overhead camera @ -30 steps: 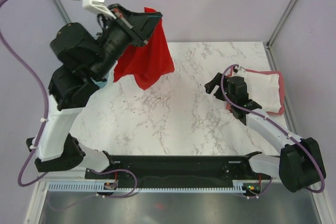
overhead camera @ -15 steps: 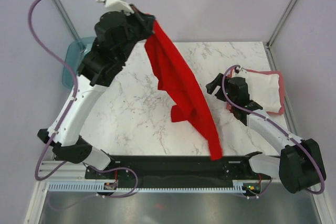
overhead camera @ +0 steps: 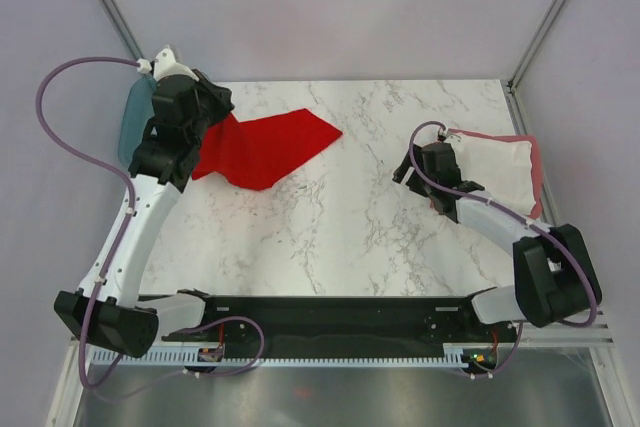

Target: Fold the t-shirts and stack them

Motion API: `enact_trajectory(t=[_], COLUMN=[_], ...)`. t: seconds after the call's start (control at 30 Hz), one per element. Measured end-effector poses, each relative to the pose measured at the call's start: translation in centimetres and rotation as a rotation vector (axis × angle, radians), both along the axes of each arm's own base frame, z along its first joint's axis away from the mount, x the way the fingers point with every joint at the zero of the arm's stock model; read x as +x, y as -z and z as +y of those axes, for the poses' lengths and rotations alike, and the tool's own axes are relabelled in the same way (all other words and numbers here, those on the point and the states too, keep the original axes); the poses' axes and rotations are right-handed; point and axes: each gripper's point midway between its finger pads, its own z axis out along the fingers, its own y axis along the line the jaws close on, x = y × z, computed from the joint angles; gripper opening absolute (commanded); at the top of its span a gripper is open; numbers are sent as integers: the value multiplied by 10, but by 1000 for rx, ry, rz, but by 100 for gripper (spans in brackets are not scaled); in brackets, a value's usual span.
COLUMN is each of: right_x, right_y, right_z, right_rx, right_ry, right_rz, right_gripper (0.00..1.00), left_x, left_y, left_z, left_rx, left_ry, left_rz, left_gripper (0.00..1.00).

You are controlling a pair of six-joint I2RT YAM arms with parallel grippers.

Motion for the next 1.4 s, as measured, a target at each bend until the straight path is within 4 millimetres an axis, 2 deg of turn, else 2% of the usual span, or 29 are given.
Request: enact_trajectory(t=[0.07, 0.13, 0.23, 0.33, 0.53, 0.63, 0.7, 0.8, 0.93, 1.03, 1.13, 1.27, 1.33, 1.4], right_x=[3, 8, 13, 15, 16, 12, 9, 8, 9, 13, 13, 12, 11, 11], right_y=[16, 29, 47, 58, 68, 63, 53, 31, -12, -29, -23, -3, 1, 0], right_z=[-6, -11, -22, -43, -88, -109, -113, -100, -48, -9, 20, 30, 31, 31], right_rx=[-40, -75, -131, -177, -172, -179, -179, -150, -62, -34, -26, -31, -32, -32], right_ry=[26, 51, 95, 178, 338, 403, 408, 334, 119, -25, -130, -177, -184, -183], right_rz=[60, 110, 180, 230, 294, 301, 284, 202, 16, -60, -58, -5, 6, 4], right_gripper=[86, 86, 84, 84, 86, 87, 88, 87, 87, 87, 85, 84, 84, 84], left_x=[1, 1, 2, 2, 0, -2, -3, -6, -11, -20, -34, -51, -63, -76], left_y=[18, 27, 23, 17, 13, 12, 11, 11, 8, -5, -26, -59, -68, -72], left_z=[-6, -10, -14, -19, -31, -37, -43, -52, -56, -53, -52, -71, -94, -126], left_rx=[-2, -4, -13, -23, -49, -69, -86, -101, -106, -109, -119, -142, -153, -161], left_ry=[28, 48, 70, 95, 160, 190, 219, 255, 278, 277, 293, 383, 449, 537], left_rz=[30, 49, 34, 13, 2, 1, 1, 6, 1, -33, -88, -155, -169, -165], left_gripper=[2, 2, 2, 2, 2, 2, 2, 2, 2, 2, 2, 2, 2, 2])
